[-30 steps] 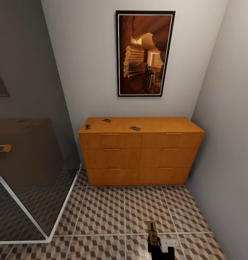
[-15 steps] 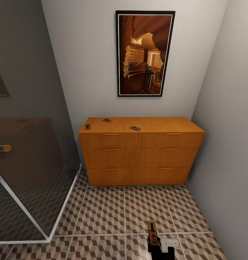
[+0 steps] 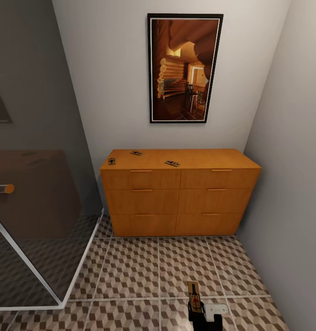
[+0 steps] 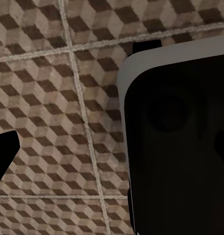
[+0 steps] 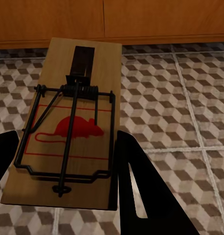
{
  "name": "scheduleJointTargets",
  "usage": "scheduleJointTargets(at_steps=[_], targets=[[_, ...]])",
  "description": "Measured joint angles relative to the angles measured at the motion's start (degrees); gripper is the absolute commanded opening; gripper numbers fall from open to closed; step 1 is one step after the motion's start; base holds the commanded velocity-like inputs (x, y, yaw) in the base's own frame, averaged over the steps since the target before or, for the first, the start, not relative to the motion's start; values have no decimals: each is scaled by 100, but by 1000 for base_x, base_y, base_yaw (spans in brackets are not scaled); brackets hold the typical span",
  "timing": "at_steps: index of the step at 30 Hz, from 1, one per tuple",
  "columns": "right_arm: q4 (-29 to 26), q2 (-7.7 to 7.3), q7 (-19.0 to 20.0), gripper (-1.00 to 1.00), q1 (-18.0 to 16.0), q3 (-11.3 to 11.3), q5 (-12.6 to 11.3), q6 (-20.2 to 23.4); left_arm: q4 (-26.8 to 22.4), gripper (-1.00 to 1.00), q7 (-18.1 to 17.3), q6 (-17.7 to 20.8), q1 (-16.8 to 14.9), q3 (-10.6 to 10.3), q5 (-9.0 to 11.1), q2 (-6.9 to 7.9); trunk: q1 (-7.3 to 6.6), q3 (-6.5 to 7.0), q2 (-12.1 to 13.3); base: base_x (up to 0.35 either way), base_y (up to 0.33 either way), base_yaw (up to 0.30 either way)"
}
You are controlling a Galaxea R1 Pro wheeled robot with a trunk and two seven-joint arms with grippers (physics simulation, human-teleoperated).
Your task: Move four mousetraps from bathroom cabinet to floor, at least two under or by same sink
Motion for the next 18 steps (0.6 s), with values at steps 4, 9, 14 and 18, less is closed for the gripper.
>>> scheduleJointTargets(at_steps=[4, 9, 14, 18], targets=[[0, 0, 0, -100, 0, 0, 0, 0, 0, 100, 0, 0, 0, 0, 0, 0, 0, 0, 0, 0, 0, 0], [0, 0, 1, -100, 0, 0, 0, 0, 0, 100, 0, 0, 0, 0, 0, 0, 0, 0, 0, 0, 0, 0], [0, 0, -1, -100, 0, 0, 0, 0, 0, 100, 0, 0, 0, 0, 0, -1, 0, 0, 0, 0, 0, 0], [0, 0, 0, -100, 0, 0, 0, 0, 0, 100, 0, 0, 0, 0, 0, 3, 0, 0, 0, 0, 0, 0]])
